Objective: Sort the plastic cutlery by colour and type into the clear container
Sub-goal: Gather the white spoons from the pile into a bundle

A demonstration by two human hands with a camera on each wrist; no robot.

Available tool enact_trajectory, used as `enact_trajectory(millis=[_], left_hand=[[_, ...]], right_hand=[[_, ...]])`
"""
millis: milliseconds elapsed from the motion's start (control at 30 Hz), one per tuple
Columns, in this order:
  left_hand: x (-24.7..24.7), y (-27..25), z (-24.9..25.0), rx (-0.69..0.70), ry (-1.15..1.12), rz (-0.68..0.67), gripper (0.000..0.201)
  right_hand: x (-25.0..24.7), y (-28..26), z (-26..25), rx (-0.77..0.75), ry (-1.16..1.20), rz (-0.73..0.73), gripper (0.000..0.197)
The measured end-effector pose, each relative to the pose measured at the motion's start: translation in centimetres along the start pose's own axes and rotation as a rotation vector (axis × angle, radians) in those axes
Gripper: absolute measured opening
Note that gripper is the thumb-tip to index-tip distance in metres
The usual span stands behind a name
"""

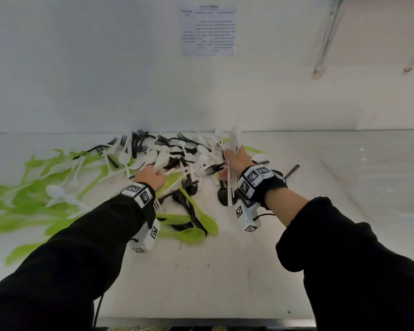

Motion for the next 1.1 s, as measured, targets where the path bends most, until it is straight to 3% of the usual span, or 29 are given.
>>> enact_trajectory(millis=[67,167,267,367,467,600,733,800,867,967,1100], left_hand=[[-0.3,0.3,-1.3,0.013,0.153,-0.076,0.025],[-0.3,0.8,-2.5,0.038,0.315,-0.173,0.045],[-0.2,1.4,-2.9,0.058,0.334,-0.232,0.043],[0.2,2.0,-2.6,0.070,0.274,-0.279,0.037],[0.3,2.5,-1.9,0.129,0.228,-0.251,0.032],[-0.4,2.8,-0.8,0.218,0.182,-0.126,0.024],[-0.7,3.1,0.0,0.298,0.319,-0.067,0.035],[-0.9,3.3,0.0,0.323,0.358,-0.044,0.038],[-0.9,3.5,-0.1,0.335,0.325,-0.059,0.040],[-1.4,3.7,-0.6,0.252,0.207,-0.070,0.043],[-2.3,3.9,-1.6,0.109,0.090,-0.060,0.043]], right_hand=[[0.7,0.0,-0.1,0.010,-0.045,0.007,0.034],[2.6,0.2,-0.1,0.041,-0.108,-0.075,0.036],[4.5,0.2,0.0,0.015,-0.277,-0.154,0.018],[5.9,-0.2,0.1,0.016,-0.257,-0.182,0.010],[6.9,-0.9,-0.1,-0.015,-0.292,-0.213,0.012],[8.0,-0.8,-1.0,-0.198,-0.488,-0.211,0.025],[8.8,-0.9,-1.8,-0.304,-0.617,-0.129,0.027],[9.1,-0.9,-2.0,-0.302,-0.635,-0.100,0.016],[9.7,-0.9,-1.7,-0.308,-0.729,-0.106,0.018],[11.3,-1.0,-1.4,-0.370,-0.882,-0.168,0.016],[13.1,-1.0,-0.8,-0.436,-1.028,-0.313,0.030]])
Point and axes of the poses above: each hand's wrist, its own y-axis towards the middle knuckle, its own x-axis out of the palm, z = x × y, the point moved 5 cm from there along y, towards the middle knuckle, and after that the axes turned 7 degrees about z, right-handed, at the moved point
